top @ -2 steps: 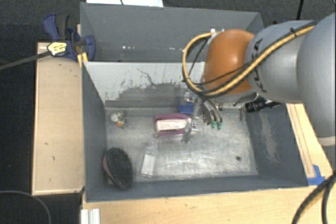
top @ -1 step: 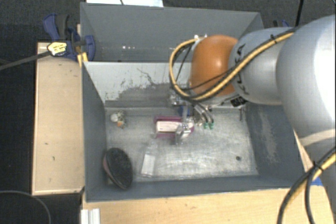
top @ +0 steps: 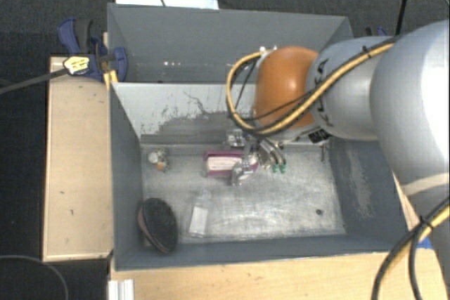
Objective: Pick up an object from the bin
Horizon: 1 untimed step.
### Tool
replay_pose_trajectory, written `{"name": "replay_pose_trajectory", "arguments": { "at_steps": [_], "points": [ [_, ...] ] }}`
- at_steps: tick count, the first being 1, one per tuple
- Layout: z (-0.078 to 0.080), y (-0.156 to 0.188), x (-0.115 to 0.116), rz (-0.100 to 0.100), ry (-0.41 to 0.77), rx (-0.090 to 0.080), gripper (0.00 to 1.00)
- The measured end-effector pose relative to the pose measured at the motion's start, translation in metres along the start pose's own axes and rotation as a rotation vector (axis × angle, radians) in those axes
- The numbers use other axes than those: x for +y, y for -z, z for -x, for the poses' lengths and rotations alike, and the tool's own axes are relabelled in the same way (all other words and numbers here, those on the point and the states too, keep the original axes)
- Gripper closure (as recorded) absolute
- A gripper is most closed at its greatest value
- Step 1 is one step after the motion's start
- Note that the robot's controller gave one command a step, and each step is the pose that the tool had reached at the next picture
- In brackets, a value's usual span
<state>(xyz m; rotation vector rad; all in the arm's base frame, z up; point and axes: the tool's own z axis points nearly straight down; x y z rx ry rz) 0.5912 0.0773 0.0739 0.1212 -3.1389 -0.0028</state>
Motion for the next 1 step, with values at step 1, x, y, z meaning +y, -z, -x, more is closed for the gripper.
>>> {"name": "replay_pose_trajectory", "arguments": {
  "at_steps": [1],
  "points": [
    [-0.0103,0.1564,-0.0593,-0.004,0.276,-0.009,1.00]
  ]
}}
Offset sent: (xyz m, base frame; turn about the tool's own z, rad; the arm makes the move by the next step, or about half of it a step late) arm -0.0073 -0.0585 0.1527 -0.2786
